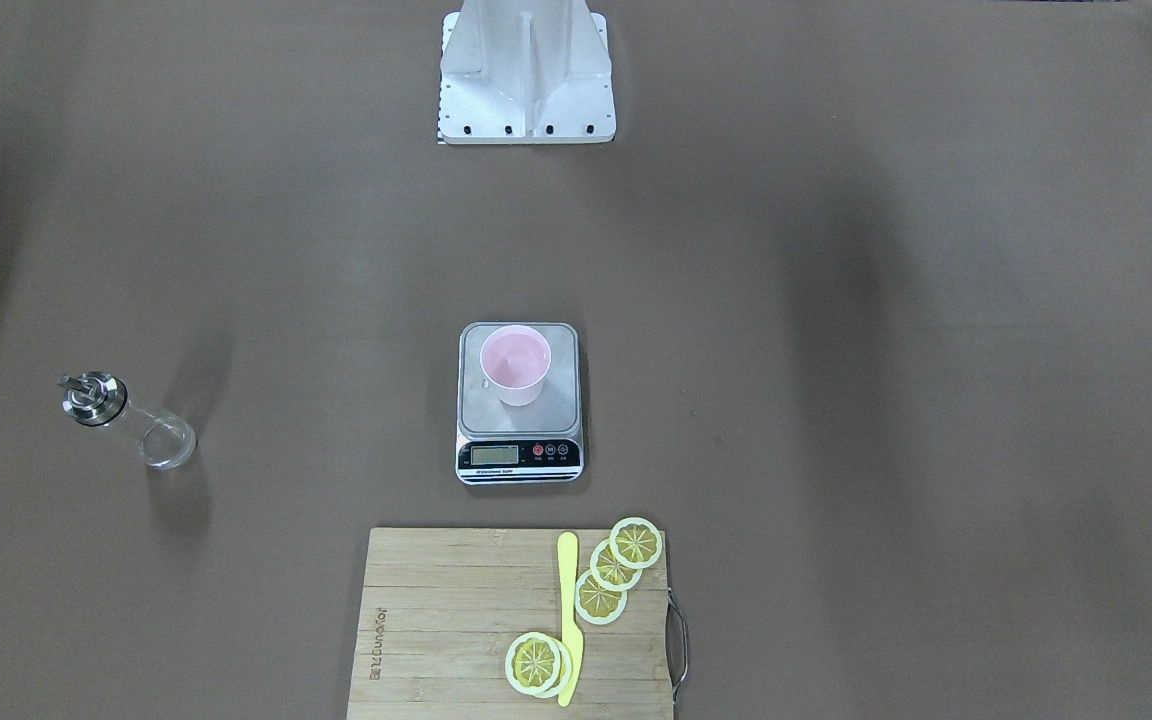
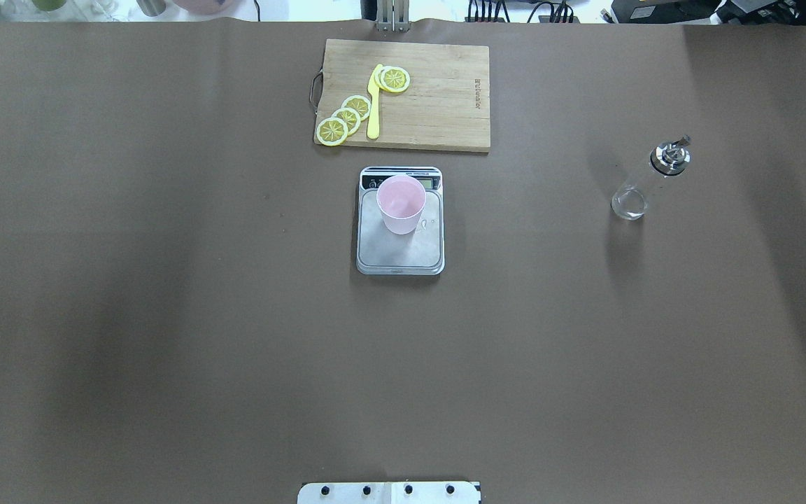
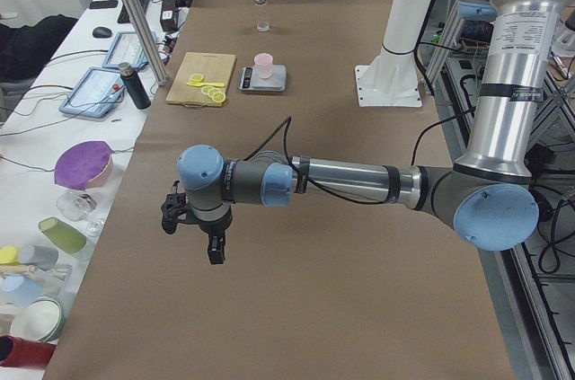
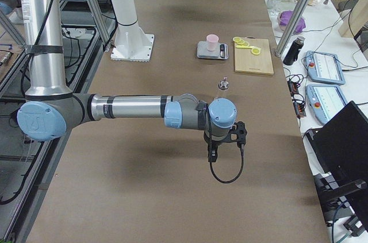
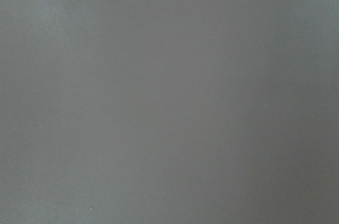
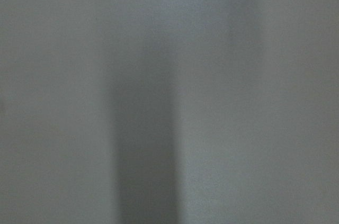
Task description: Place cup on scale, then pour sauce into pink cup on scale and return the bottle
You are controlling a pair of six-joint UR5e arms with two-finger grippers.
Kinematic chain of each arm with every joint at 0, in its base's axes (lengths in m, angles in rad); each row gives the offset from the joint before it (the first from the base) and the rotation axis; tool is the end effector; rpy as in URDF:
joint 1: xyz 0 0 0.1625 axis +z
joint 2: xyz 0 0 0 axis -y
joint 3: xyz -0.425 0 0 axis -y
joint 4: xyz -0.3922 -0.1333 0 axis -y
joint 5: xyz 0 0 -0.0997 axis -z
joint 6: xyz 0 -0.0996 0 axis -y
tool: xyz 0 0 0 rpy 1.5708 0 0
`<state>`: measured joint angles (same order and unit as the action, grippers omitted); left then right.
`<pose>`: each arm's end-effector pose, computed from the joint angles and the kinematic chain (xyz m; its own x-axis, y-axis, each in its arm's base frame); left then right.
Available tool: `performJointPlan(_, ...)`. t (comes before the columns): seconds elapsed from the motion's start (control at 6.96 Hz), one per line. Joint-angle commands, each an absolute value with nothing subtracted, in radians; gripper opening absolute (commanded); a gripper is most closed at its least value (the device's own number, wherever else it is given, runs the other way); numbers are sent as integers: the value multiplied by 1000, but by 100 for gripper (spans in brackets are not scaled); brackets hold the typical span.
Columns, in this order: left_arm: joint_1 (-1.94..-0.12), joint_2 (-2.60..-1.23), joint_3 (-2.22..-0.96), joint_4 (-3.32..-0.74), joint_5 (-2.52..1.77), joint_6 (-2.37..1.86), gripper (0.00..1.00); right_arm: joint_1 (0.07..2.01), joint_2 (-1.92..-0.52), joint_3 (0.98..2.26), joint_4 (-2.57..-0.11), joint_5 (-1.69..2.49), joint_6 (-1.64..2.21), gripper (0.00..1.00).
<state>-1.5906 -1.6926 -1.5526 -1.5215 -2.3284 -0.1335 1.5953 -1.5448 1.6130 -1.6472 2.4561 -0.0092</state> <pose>-0.0756 -0.5438 0.6106 0.7180 -0.1102 -0.6873 0.1164 0.9925 -0.0375 0.0685 -0.5000 0.6245 0.6329 0.0127 0.7741 -0.0187 0.9998 -0.0011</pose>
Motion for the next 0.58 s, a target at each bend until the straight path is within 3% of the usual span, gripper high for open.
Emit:
performJointPlan(0.0,-1591,-1692,-1557,-1513,-2329,-133,99,1595,-1543,1614,-1646,2456,-9,100)
performJointPlan(0.43,-1591,-1686,-1555,-1520,-2330,-133,99,1595,-1542,1615,-1646,2456,-9,100)
